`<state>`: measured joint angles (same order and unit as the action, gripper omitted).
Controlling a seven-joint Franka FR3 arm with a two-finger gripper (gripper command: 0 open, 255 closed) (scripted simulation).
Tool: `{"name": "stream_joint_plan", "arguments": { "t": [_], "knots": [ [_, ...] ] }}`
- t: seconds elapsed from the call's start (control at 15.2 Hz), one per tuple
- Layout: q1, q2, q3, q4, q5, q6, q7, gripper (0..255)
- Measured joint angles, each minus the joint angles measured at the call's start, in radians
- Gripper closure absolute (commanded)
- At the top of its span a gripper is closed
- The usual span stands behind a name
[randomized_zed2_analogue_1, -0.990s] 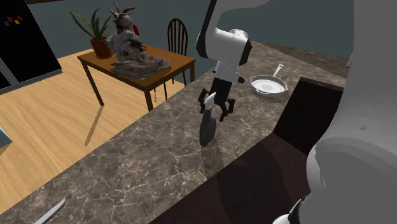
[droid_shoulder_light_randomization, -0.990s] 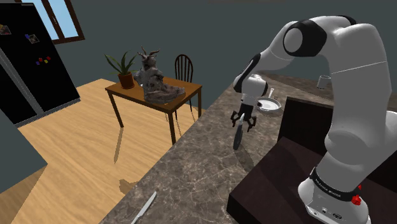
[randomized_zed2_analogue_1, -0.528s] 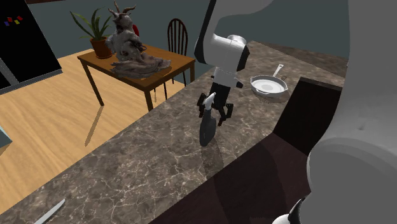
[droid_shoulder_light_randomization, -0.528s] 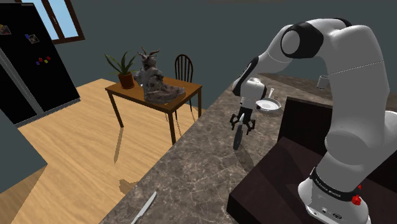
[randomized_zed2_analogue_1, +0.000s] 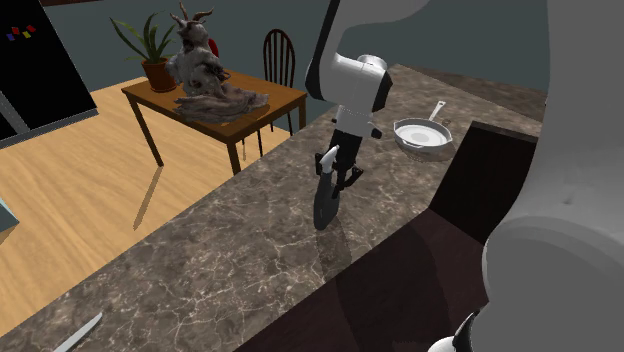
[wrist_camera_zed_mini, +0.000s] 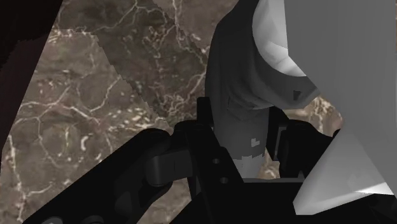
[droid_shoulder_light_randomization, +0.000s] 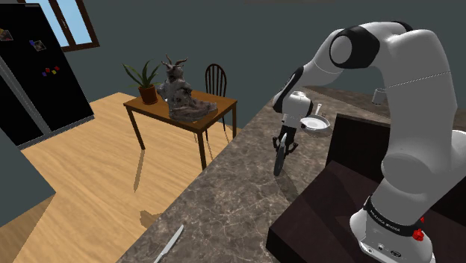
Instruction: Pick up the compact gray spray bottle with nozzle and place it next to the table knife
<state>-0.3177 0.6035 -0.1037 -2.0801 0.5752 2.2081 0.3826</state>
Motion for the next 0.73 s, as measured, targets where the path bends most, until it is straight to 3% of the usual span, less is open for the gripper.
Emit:
{"name": "stream_joint_plan", "arguments": {
  "t": [0.73],
  "knots": [
    [0.006,-0.06,-0.011,-0.018,-0.02,-0.037,0.024,255]
  ]
}}
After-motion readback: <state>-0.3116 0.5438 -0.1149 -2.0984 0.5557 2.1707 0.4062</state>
